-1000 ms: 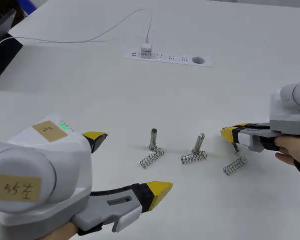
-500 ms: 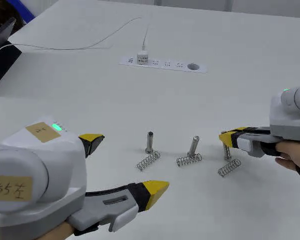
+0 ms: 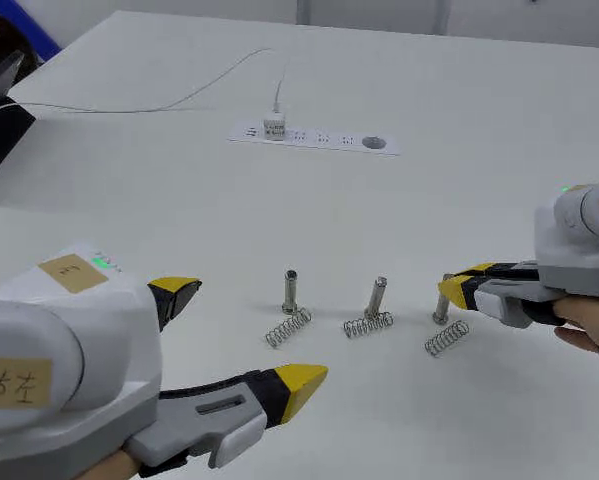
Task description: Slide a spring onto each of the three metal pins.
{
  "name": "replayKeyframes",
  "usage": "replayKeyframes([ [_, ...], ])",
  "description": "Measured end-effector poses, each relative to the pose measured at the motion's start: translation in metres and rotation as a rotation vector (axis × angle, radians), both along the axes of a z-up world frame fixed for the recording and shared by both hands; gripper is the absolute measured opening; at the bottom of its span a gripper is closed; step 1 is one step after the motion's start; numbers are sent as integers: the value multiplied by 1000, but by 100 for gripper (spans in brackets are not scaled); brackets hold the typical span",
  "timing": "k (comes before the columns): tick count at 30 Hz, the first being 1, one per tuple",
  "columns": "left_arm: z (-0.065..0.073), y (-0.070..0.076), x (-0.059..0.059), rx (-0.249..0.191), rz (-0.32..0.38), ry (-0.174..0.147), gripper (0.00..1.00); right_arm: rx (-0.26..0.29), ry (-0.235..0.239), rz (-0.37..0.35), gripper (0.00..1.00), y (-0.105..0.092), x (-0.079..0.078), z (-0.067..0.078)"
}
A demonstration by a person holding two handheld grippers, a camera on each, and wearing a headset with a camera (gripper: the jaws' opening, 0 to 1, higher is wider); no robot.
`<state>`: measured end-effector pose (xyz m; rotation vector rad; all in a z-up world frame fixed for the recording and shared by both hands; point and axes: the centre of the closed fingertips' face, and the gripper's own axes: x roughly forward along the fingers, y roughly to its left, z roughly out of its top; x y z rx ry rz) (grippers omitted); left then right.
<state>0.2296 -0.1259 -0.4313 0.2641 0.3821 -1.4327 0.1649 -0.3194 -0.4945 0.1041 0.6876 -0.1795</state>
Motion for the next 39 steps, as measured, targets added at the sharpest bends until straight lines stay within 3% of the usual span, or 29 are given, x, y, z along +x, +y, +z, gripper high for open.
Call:
replayKeyframes([
  [11,-2,1,-2,10,-8,-9,77,26,3,-29,9,0,-5,-1],
  [25,-4,0,-3,19,-20,-13,75,15,-14,-18,10,4,-7,0],
  [34,-6,-3,-1,28,-36,-25,74,-4,-47,11,21,9,-6,9],
  [39,-13,-5,0,49,-65,-42,71,4,-94,30,28,17,-7,17],
])
